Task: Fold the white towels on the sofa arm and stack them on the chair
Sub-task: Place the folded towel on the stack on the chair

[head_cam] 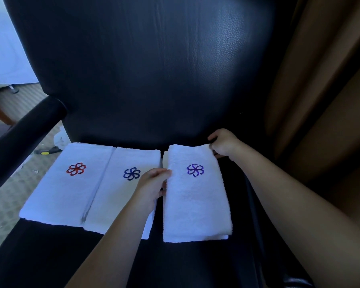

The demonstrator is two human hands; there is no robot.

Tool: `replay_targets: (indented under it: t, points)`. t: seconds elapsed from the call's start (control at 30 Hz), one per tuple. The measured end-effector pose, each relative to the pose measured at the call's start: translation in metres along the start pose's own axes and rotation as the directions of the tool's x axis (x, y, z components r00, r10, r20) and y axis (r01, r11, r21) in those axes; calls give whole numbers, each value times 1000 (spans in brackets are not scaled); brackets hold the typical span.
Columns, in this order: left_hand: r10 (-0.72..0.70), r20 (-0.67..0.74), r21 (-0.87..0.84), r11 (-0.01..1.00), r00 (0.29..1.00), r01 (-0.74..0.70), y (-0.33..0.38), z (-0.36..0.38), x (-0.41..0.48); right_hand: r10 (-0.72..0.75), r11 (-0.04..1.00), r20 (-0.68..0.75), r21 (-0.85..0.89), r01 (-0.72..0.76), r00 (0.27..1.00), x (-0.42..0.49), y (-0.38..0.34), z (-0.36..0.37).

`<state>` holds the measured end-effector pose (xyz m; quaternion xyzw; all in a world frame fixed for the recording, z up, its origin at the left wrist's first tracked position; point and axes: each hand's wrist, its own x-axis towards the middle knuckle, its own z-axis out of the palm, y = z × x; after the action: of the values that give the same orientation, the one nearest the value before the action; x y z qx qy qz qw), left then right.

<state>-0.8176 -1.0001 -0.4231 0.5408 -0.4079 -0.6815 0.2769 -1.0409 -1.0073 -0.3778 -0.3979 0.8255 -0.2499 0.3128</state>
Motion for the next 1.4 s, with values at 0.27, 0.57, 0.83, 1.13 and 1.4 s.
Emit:
replay_targets:
  t: [0.27,0.57,0.83,1.13,1.4]
  points:
    - [94,-72,-11,995,993,-95,3,-8,-2,-99,978,-176,-199,63,979,10,4,0]
    - [64,-11,238,969,998,-60,6,1,3,-125,916,-38,-389,100,991,15,8,12]
    - [305,-154,475,857,940,-200,11,16,23,-149,829,-60,-552,92,987,11,10,16]
    - [58,117,764,632,991,-127,-55,-18,-82,-180,811,162,-534,239,970,1,9,24]
    - [89,82,589,799,993,-120,-64,-26,-76,-149,765,75,-623,163,986,-8,13,26]
